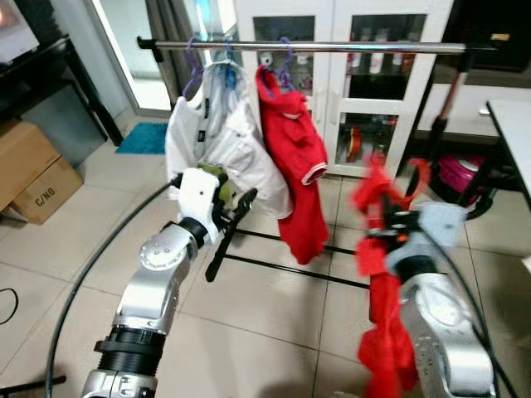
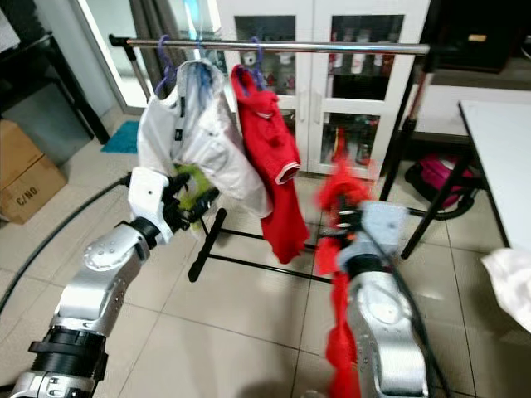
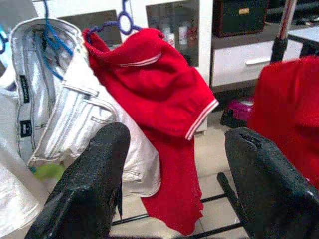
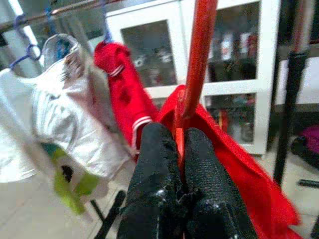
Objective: Hang hanger
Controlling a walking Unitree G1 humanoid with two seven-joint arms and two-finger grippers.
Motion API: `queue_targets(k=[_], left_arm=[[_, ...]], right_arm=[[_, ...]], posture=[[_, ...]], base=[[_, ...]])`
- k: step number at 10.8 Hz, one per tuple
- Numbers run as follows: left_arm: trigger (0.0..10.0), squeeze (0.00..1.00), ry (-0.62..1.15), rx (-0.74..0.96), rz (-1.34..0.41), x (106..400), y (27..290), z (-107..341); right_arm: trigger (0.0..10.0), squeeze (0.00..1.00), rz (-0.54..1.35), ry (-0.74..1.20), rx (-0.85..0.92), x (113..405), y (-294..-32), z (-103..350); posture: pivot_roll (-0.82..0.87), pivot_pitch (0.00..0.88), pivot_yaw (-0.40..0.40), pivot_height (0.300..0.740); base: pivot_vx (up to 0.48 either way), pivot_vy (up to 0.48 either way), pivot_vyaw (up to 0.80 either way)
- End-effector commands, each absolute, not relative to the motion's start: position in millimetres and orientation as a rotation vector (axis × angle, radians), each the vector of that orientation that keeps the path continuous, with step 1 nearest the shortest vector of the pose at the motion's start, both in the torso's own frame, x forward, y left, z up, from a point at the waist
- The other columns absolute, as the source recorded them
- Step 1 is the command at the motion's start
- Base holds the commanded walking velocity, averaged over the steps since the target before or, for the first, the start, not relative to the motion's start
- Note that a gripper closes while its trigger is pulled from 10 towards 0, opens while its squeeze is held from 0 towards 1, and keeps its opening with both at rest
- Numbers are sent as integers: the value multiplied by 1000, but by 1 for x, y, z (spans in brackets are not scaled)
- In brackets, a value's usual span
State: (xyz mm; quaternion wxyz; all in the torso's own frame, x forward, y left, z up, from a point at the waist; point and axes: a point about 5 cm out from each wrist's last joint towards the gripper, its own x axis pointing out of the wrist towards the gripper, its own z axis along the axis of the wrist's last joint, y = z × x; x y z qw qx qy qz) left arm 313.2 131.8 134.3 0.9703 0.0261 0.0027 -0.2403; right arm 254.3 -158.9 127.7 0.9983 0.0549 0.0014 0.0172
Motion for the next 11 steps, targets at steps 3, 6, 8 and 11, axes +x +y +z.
queue_targets(k=[3, 6, 8, 11], left_arm=[[10000, 0, 0, 71, -492, 318, 139, 141], [10000, 0, -11, 62, -504, 317, 137, 143], [10000, 0, -6, 70, -519, 316, 136, 142], [10000, 0, -3, 73, -540, 315, 133, 142]], right_arm=[[10000, 0, 78, -18, 119, 259, -154, 135], [10000, 0, 47, 20, 106, 264, -162, 133], [10000, 0, 50, 9, 82, 267, -163, 136], [10000, 0, 43, 8, 61, 268, -165, 137]], posture=[[-204, 12, 106, 740], [-201, 12, 93, 740], [-200, 13, 83, 740], [-206, 16, 79, 740]], base=[[335, 0, 0], [353, 0, -267], [358, 0, -697], [359, 0, 0]])
